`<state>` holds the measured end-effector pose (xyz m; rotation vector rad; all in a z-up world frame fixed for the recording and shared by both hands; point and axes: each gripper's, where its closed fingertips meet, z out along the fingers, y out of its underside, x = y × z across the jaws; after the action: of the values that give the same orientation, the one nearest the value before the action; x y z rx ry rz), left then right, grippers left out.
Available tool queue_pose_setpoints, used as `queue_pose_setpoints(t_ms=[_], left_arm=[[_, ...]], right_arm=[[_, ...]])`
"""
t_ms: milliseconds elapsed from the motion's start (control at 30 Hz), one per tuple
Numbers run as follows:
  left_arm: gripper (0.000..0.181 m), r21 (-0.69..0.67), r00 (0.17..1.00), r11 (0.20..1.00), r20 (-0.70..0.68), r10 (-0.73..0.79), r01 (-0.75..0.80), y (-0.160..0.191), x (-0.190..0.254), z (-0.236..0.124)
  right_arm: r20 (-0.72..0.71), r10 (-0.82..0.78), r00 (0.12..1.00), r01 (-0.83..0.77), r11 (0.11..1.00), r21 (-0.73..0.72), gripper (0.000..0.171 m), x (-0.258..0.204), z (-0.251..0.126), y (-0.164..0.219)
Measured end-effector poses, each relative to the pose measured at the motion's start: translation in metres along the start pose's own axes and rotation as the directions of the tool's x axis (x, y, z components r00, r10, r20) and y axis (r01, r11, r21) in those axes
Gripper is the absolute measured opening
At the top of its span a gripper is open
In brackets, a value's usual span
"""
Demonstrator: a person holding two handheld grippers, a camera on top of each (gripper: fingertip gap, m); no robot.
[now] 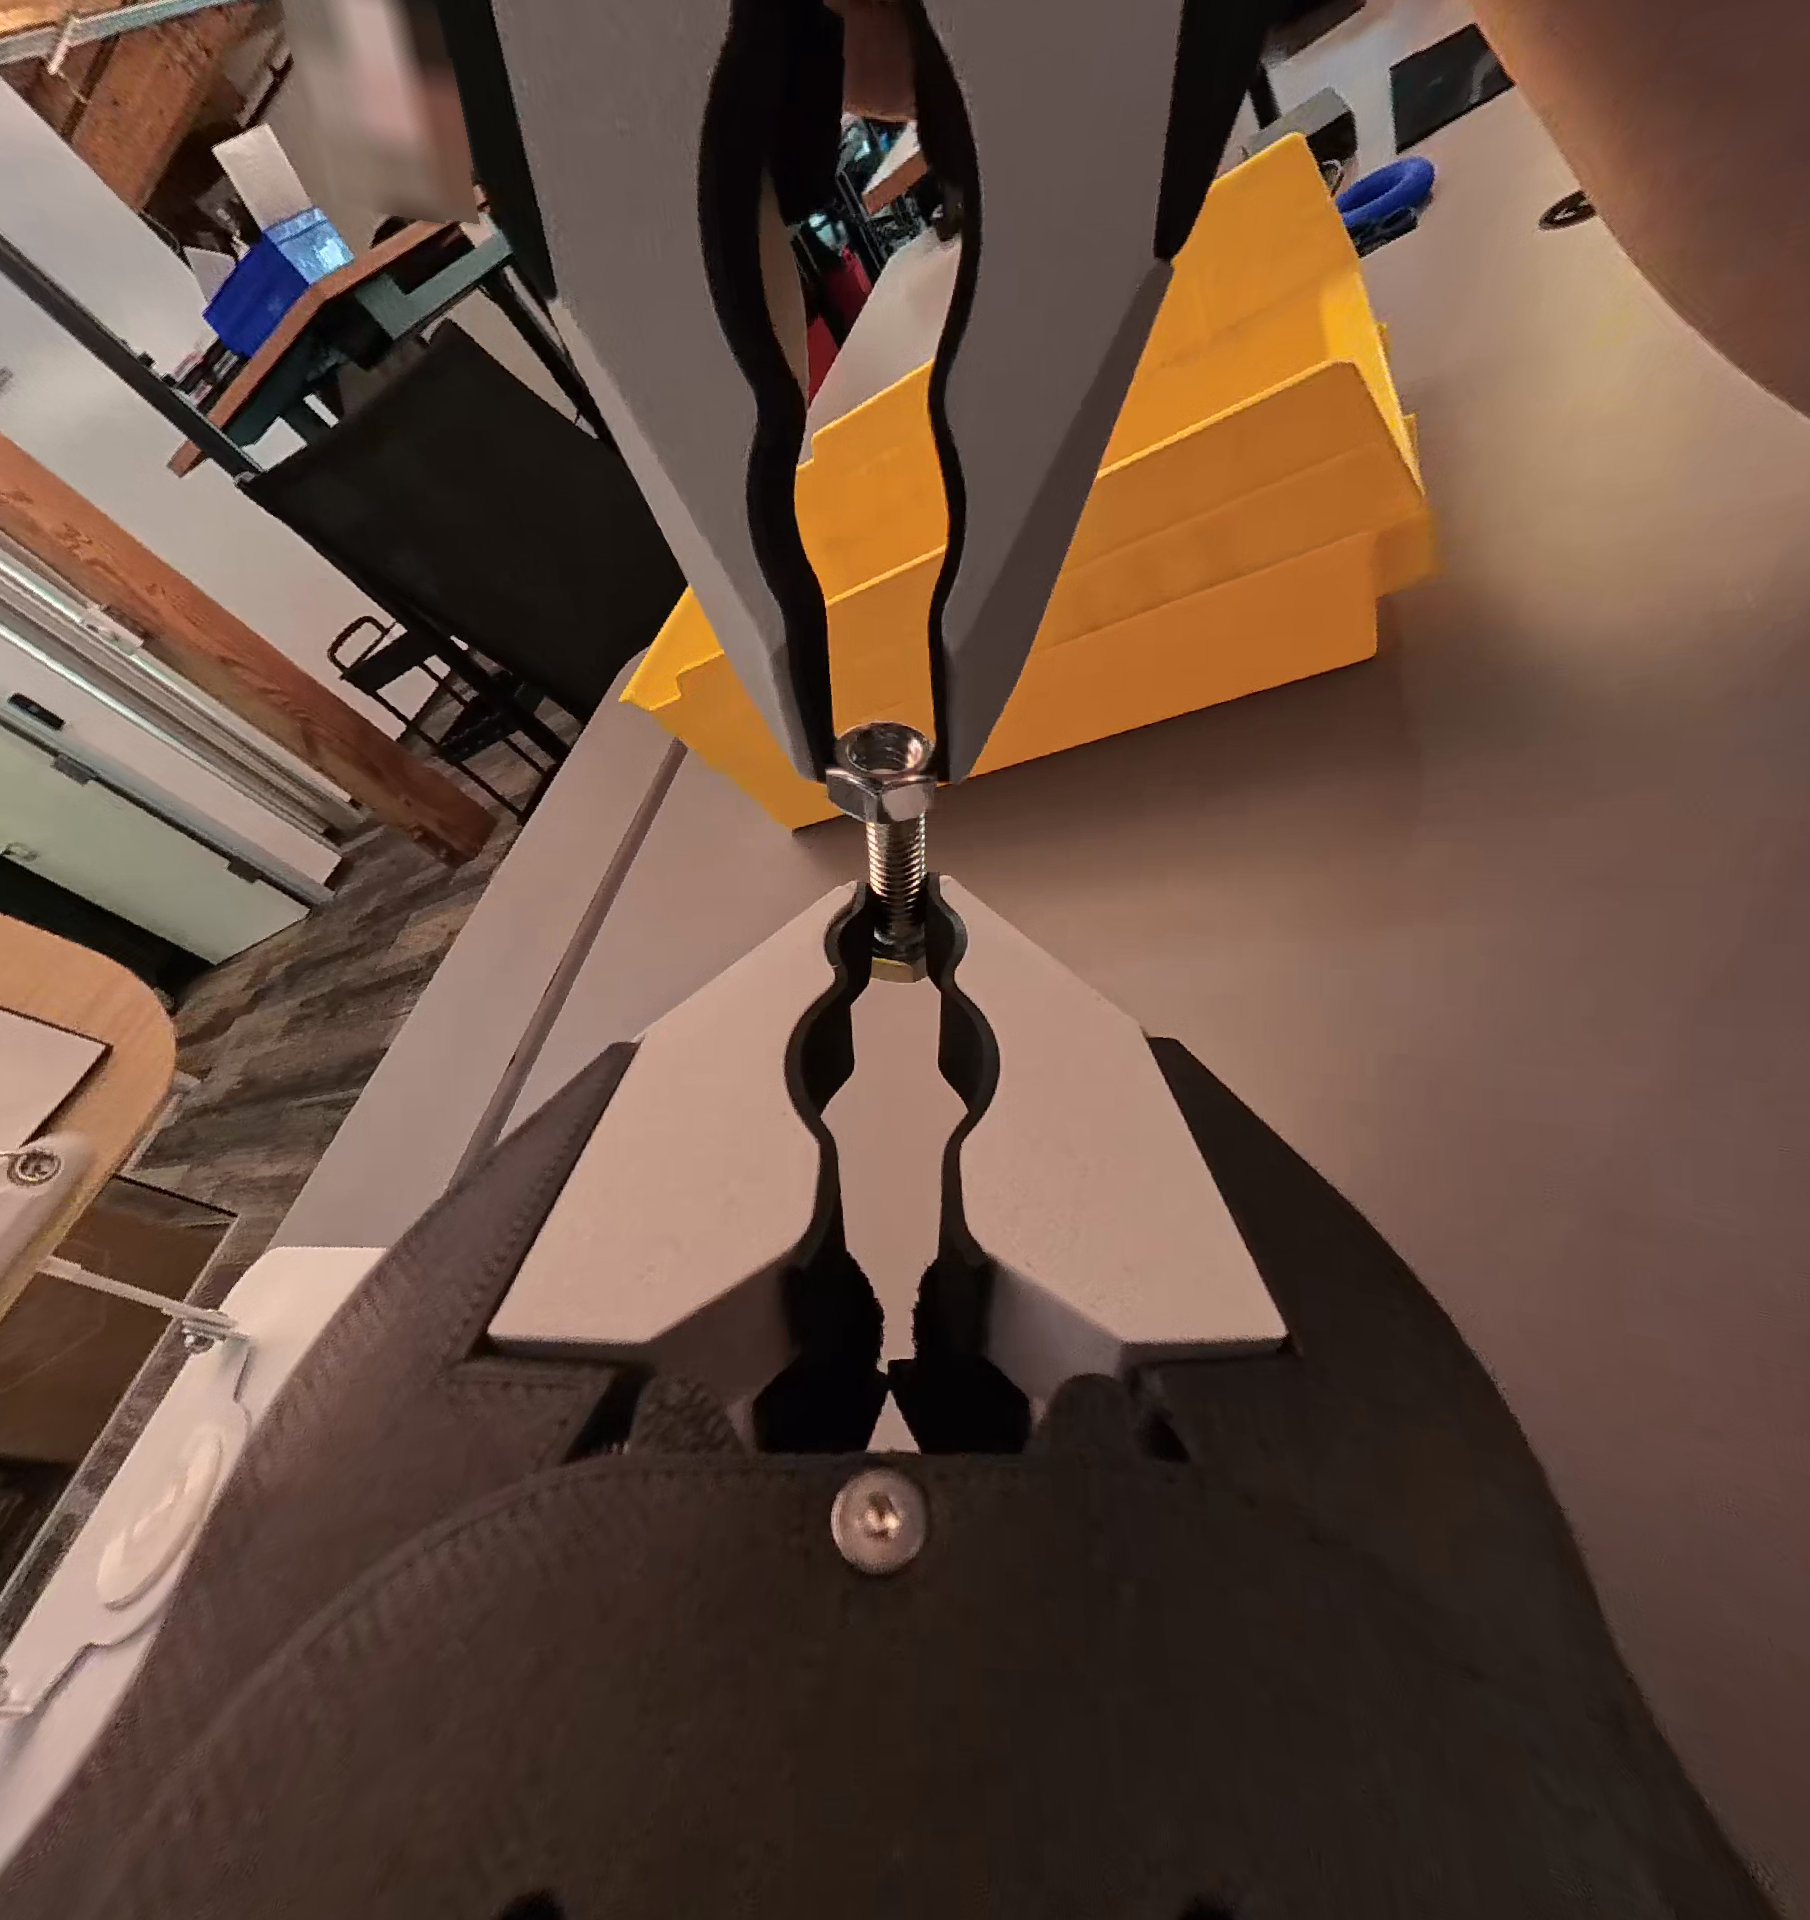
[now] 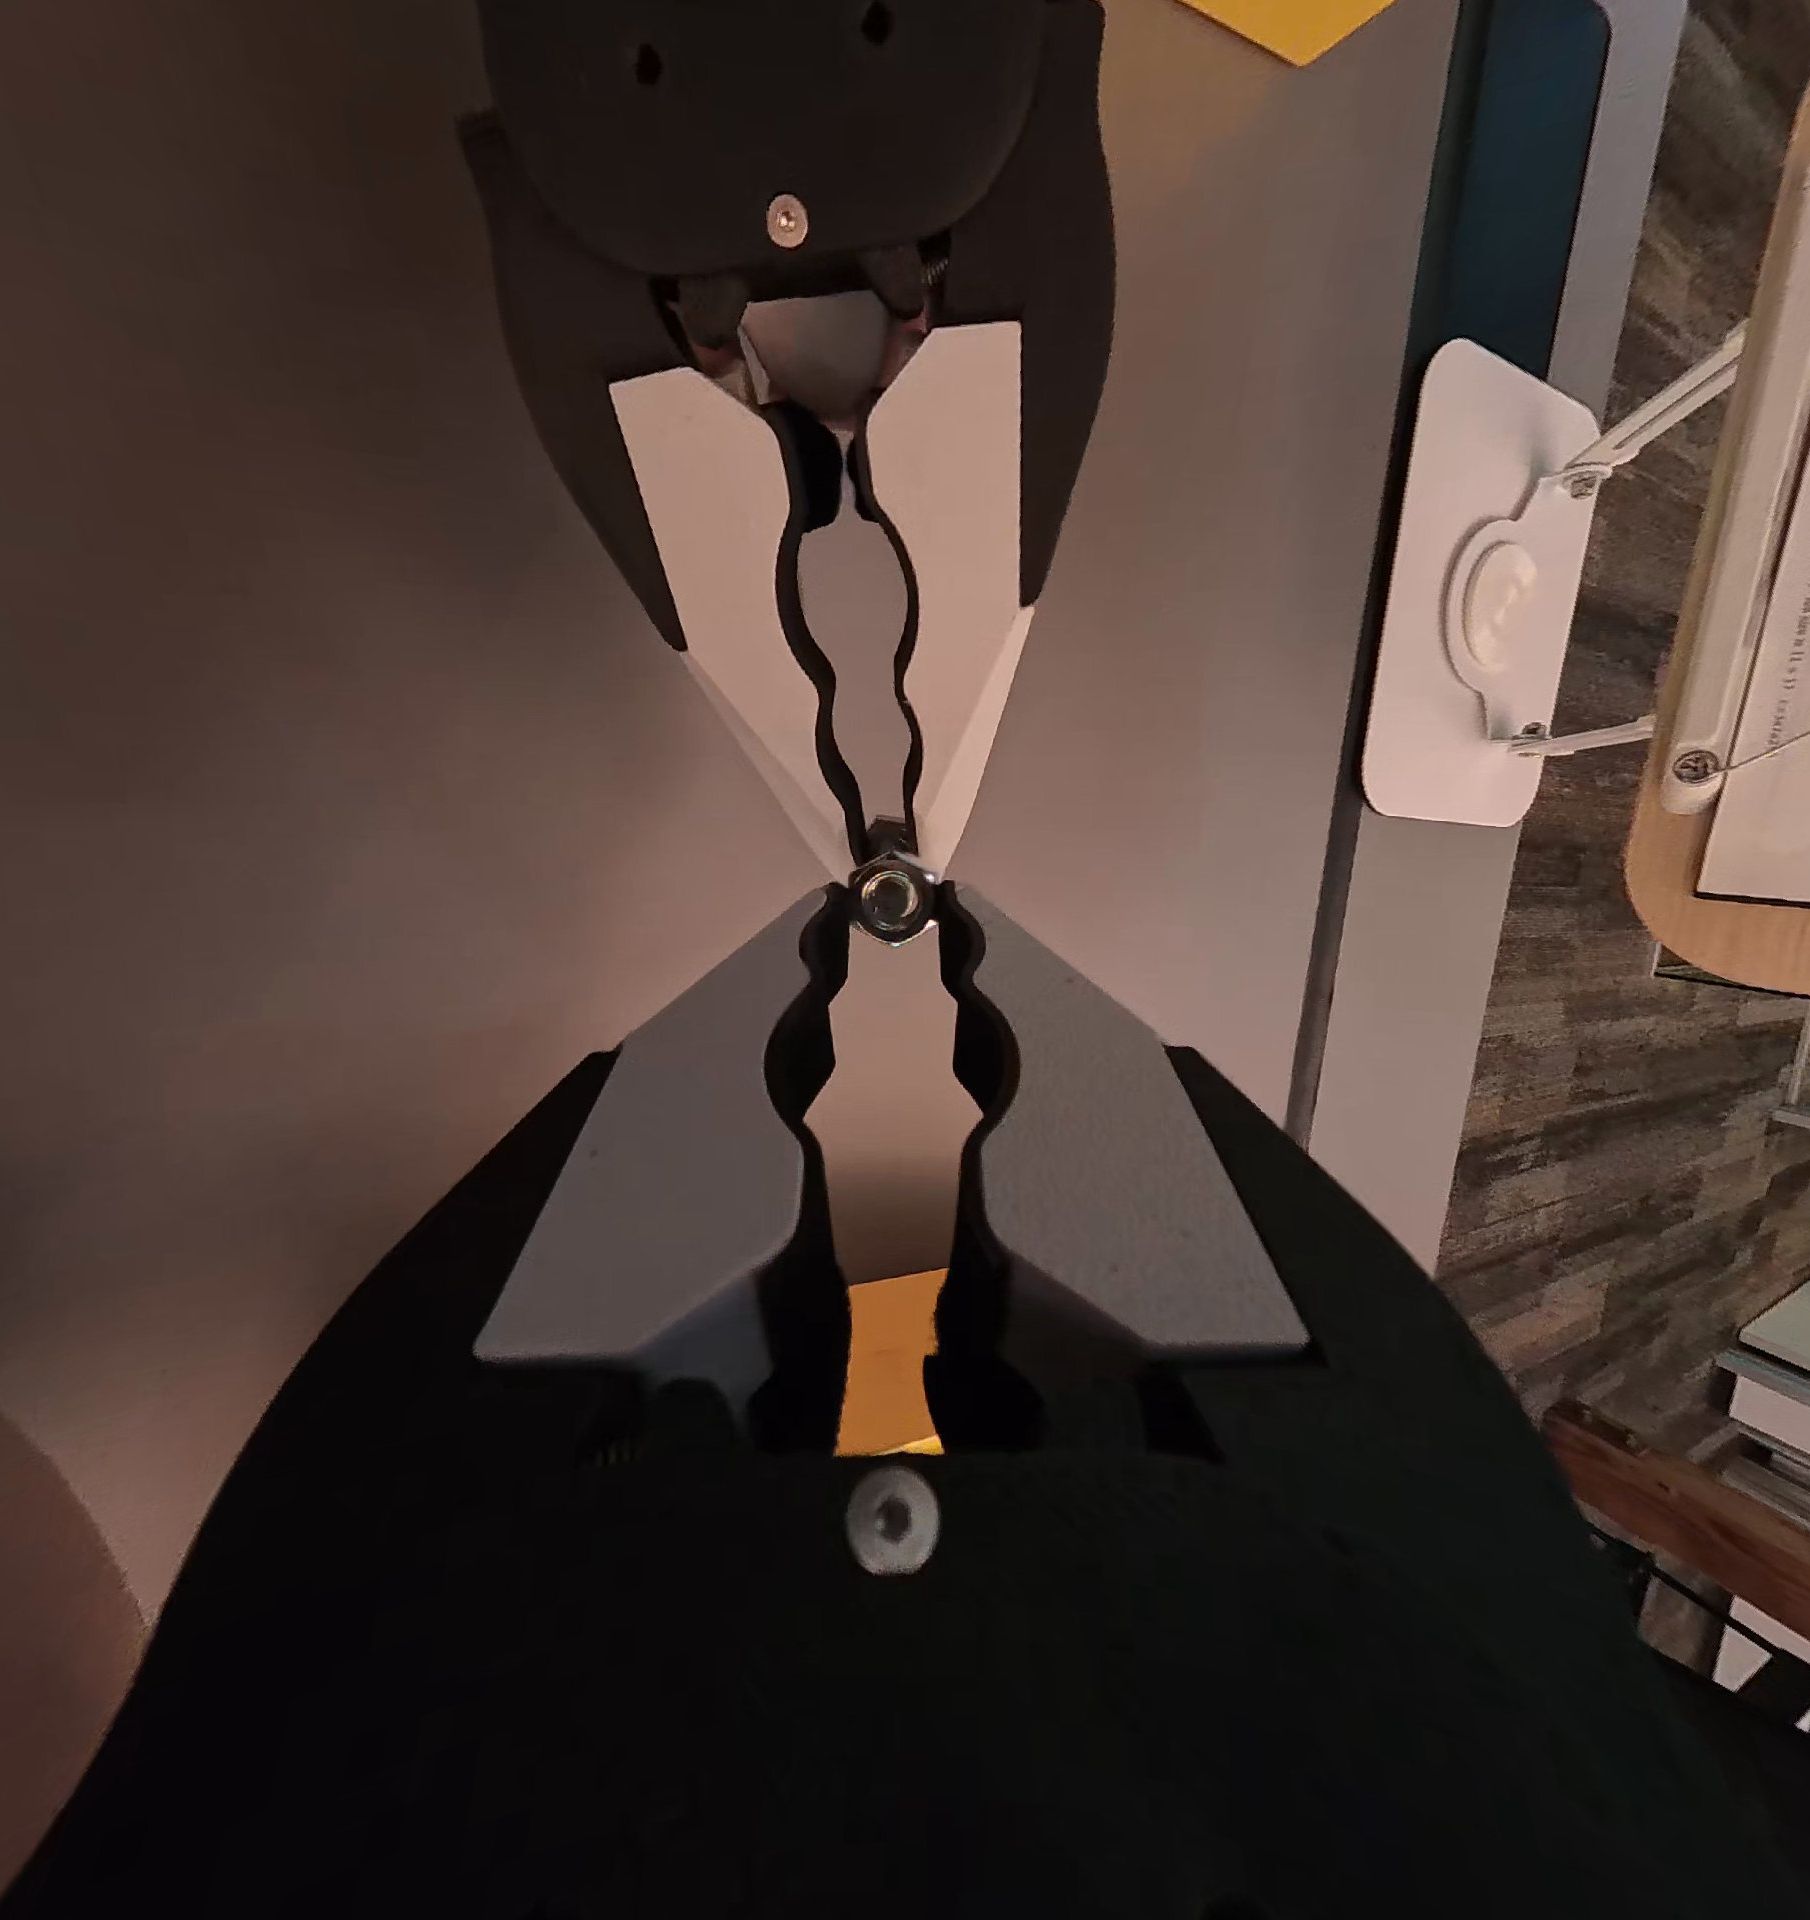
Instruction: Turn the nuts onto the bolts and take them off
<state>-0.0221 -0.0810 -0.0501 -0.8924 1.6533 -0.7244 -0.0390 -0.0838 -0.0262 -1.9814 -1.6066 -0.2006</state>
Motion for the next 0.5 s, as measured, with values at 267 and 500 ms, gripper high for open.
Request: queue_pose_setpoints(t_ms=[267,500], left_arm=[[0.007,0.024,0.999,1.0,-0.043,-0.002,0.003,-0.007,0.007,-0.002],[0.007,0.043,0.979,0.999,-0.204,0.007,0.002,-0.016,0.029,-0.009]], right_arm=[[0.018,-0.018,1.0,0.019,1.0,-0.01,0.016,-0.008,-0.005,0.001],[0.08,-0.075,0.994,0.073,0.997,0.017,0.017,-0.029,-0.013,-0.006]])
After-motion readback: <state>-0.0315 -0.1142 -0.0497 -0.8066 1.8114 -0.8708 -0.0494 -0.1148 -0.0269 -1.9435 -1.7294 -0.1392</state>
